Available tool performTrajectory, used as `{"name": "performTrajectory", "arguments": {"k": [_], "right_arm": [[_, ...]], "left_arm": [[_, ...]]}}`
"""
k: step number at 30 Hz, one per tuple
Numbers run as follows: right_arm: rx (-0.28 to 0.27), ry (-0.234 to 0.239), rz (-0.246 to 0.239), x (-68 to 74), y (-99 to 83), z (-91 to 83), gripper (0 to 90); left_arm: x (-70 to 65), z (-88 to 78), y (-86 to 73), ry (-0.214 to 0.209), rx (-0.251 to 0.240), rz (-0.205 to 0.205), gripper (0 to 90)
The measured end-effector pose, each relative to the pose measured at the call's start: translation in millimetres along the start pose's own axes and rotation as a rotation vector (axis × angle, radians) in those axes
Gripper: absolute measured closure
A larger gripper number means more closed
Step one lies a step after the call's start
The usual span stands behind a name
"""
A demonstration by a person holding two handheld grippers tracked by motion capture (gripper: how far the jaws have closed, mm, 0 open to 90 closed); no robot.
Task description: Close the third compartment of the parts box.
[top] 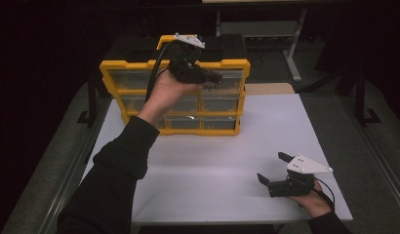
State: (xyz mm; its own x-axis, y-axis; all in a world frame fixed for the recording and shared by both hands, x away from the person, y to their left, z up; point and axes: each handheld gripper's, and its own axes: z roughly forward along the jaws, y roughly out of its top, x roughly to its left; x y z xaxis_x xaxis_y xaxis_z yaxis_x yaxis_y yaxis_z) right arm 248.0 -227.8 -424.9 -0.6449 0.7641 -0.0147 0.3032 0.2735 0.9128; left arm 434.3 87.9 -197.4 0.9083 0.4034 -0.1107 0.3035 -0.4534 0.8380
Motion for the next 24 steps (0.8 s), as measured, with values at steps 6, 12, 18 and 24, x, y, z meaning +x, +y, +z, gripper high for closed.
{"name": "performTrajectory", "arguments": {"k": [6,12,18,24], "right_arm": [[-0.003,-0.001,0.006,-2.2,0.0,-0.2,0.0],[-0.001,-0.004,0.008,-2.4,-2.0,-2.7,0.0],[0.003,-0.007,0.006,-1.3,-1.5,-2.1,0.0],[0.005,-0.009,0.007,-0.6,-1.3,-2.1,0.0]], "left_arm": [[5.7,1.9,3.1,0.021,-0.001,-0.012,90.0],[5.2,1.2,3.2,0.018,-0.010,-0.005,90.0],[-0.2,-4.1,1.5,-0.017,-0.010,0.006,84.9],[-13.1,-10.7,-9.0,-0.022,-0.023,0.032,73.5]]}}
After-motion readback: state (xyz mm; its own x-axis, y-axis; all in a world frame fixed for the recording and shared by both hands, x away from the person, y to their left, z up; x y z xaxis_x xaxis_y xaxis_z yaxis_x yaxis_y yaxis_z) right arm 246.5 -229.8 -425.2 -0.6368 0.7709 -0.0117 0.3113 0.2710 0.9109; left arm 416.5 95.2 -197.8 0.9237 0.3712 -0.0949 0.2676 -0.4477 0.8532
